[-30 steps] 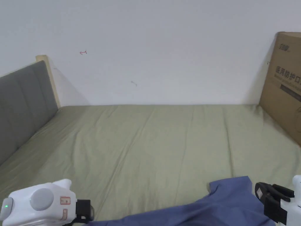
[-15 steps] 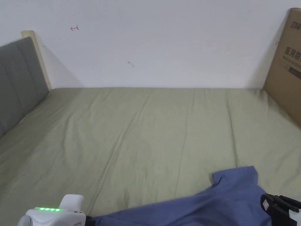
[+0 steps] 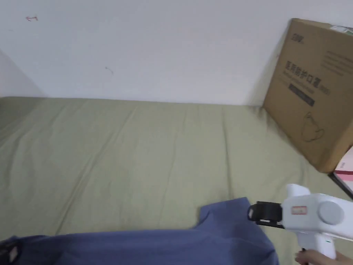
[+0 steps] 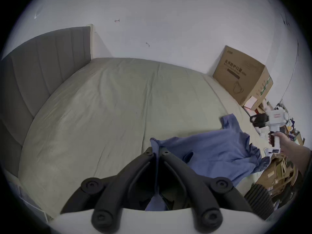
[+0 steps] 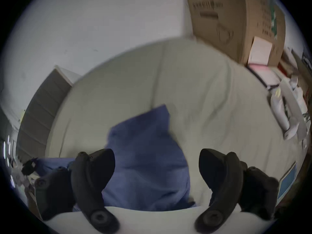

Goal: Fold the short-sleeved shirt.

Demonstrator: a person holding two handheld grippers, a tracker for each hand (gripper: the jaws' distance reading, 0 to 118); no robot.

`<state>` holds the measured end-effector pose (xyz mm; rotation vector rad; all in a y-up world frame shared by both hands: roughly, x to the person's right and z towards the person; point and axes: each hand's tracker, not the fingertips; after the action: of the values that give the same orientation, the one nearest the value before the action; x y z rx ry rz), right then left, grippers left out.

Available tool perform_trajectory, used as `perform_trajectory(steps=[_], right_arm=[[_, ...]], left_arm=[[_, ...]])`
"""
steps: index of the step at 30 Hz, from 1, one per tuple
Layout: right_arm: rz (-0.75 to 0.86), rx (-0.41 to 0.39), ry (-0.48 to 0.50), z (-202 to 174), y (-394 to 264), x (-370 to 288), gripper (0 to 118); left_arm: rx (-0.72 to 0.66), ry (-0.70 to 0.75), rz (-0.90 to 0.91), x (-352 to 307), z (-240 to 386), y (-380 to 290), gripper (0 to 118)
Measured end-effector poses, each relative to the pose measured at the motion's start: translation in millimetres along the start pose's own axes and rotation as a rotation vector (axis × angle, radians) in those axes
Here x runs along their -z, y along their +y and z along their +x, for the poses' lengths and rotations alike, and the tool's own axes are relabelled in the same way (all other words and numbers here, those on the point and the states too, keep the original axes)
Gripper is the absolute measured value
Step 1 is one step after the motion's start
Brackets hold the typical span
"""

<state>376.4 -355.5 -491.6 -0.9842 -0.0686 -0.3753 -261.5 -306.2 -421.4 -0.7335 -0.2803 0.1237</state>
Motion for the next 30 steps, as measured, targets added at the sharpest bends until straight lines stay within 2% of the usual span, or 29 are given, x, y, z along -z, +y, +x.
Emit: perform_trajectory(steps=[2, 6, 9, 11, 12, 13, 14, 15, 16, 18, 21, 22, 26, 30], right_arm=[[-0.055, 0.0, -0.054, 6.6, 10.1, 26.1, 103], [-0.168, -0.161, -0.174, 3.2, 20.8, 73.7, 103], [-0.217, -0.159, -0.172, 2.6, 19.9, 94.9, 97], [-0.184, -0.177, -0.193, -2.2, 13.5, 90.2, 92], [-0.171, -0.189, -0.19, -5.0, 11.4, 86.4, 84], [-0.157, -0.225, -0.178, -9.0, 9.4, 81.3, 68], [-0.142, -0.265, -0.164, -14.1, 4.6, 73.5, 27], [-0.131, -0.309, -0.134, -18.8, 1.2, 66.3, 0], [-0.142, -0.322, -0.08, -21.1, -0.8, 61.1, 0], [-0.094, -0.289, -0.062, -29.7, -11.7, 37.6, 0], [0.101, -0.178, -0.017, -28.4, -8.7, -24.2, 0], [0.152, -0.165, -0.001, -26.3, -5.1, -45.2, 0], [0.327, -0.18, 0.006, -23.2, 9.9, -139.4, 0], [0.424, -0.141, 0.027, -29.1, 30.7, -216.9, 0]], left_arm=[[-0.028, -0.009, -0.004, 0.0, 2.2, 2.1, 2], [-0.02, 0.024, -0.023, 8.7, 2.7, 0.6, 2], [-0.005, 0.044, -0.054, 19.1, 2.4, -1.7, 2], [-0.016, 0.044, -0.071, 23.7, 2.6, -2.8, 2], [-0.025, 0.04, -0.079, 25.7, 2.6, -3.4, 2], [-0.028, 0.041, -0.085, 27.0, 2.6, -3.8, 2], [-0.028, 0.04, -0.088, 27.1, 3.2, -4.0, 2], [-0.027, 0.04, -0.088, 26.5, 4.2, -4.3, 2], [-0.027, 0.037, -0.086, 24.3, 6.1, -4.2, 2], [-0.05, 0.004, -0.037, 12.7, 9.8, -3.4, 2], [-0.049, -0.048, 0.055, -17.9, 20.4, 6.2, 2], [-0.033, -0.043, 0.075, -26.4, 24.9, 10.5, 2], [0.076, -0.032, 0.148, -63.6, 38.2, 40.0, 2], [0.069, -0.061, 0.21, -87.9, 39.0, 80.3, 2]])
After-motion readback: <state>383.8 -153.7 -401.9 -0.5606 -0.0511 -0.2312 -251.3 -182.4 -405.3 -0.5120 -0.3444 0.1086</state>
